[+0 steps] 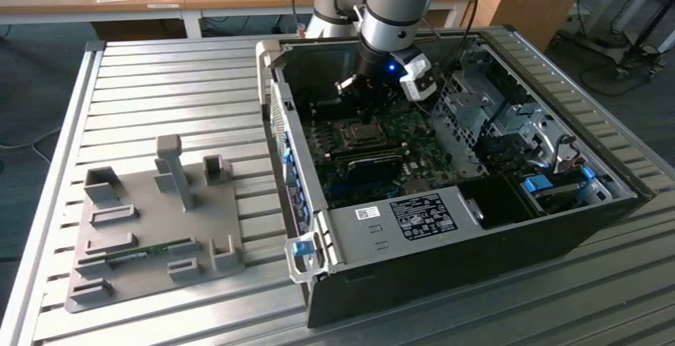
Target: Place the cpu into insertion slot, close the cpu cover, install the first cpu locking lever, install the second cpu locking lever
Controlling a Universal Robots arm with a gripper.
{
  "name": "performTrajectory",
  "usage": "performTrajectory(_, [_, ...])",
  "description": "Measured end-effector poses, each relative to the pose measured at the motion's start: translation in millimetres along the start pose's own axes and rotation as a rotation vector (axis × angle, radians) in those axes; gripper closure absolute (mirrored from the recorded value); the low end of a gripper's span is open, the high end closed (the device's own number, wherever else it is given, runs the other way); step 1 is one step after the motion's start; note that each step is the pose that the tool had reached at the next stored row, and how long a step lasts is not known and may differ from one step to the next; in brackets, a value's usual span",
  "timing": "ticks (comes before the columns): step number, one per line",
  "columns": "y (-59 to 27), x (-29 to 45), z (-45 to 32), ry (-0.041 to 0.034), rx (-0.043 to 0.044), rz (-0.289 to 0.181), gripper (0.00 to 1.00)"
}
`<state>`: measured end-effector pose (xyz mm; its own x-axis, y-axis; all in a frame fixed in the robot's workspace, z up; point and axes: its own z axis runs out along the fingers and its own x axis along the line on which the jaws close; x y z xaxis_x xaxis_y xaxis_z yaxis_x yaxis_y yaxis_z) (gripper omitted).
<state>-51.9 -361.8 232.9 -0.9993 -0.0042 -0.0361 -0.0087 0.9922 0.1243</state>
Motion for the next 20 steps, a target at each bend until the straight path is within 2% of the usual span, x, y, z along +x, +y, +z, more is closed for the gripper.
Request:
performTrajectory(12, [0.1,0.0,-1.0,0.0001,0.0011,0.000,0.89])
performTrajectory(20, [0.6,-0.2,-4.7,0.0001,0.0010,0.000,0.89])
